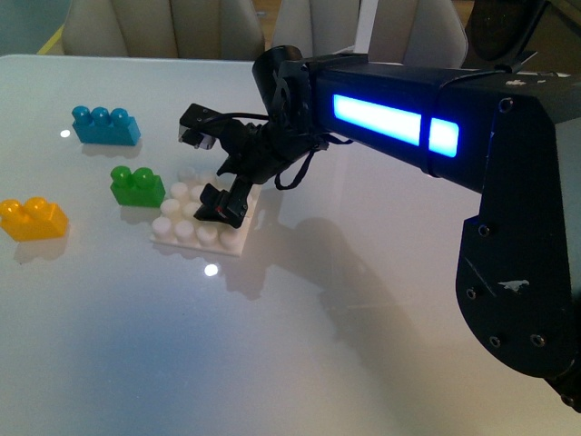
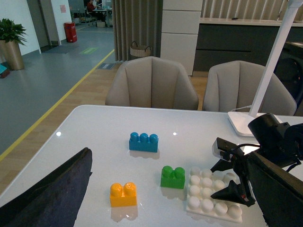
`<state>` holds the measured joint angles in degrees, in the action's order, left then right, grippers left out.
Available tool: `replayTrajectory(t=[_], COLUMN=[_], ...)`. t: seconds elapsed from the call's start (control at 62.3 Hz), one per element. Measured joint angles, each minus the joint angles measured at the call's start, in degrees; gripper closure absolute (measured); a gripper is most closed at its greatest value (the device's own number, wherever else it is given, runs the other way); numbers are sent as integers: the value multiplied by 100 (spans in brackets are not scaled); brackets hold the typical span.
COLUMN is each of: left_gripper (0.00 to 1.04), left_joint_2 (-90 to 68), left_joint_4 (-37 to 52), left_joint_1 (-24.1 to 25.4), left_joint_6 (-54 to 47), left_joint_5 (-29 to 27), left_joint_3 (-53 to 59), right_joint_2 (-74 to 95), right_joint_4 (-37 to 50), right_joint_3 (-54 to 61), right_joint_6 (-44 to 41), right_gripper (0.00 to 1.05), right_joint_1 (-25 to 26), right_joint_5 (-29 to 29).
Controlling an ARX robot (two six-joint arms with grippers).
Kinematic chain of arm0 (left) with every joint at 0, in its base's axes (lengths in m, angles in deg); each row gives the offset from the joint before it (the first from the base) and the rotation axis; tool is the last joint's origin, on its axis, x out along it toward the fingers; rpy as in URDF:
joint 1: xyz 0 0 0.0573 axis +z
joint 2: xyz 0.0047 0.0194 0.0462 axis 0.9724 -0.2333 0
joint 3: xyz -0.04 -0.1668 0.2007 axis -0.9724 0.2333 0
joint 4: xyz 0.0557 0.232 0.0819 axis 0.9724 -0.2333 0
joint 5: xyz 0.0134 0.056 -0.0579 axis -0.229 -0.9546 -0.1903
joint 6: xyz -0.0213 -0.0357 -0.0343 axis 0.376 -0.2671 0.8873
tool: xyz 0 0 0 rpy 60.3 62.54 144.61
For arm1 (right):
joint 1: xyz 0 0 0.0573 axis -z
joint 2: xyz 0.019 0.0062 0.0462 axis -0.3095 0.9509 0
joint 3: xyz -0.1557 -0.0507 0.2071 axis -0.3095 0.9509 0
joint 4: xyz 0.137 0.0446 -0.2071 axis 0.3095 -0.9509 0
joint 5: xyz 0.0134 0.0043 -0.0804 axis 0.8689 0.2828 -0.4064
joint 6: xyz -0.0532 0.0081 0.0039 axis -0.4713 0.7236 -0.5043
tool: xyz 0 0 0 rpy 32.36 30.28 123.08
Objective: Insert yellow block into base center
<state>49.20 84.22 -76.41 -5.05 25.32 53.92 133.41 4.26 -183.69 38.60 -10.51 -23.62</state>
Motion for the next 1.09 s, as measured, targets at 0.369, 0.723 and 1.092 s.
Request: replayTrajectory(t=[0.369, 0.723, 1.092], left_gripper=[7, 7, 7], left_joint_2=[0, 0, 0], left_joint_4=[0, 0, 0], left_joint_1=[0, 0, 0], left_joint_6=[0, 0, 0], left_joint_5=[0, 0, 0], left_joint_3=[0, 0, 0], right_joint_2=[-20, -20, -42], right_joint_4=[-402, -173, 378], right_joint_3=[0, 7, 9], right_joint_6=[-457, -520, -356], right_gripper=[8, 8, 8], right_joint_1=[-66, -81, -125], right_joint_5=[118, 81, 133])
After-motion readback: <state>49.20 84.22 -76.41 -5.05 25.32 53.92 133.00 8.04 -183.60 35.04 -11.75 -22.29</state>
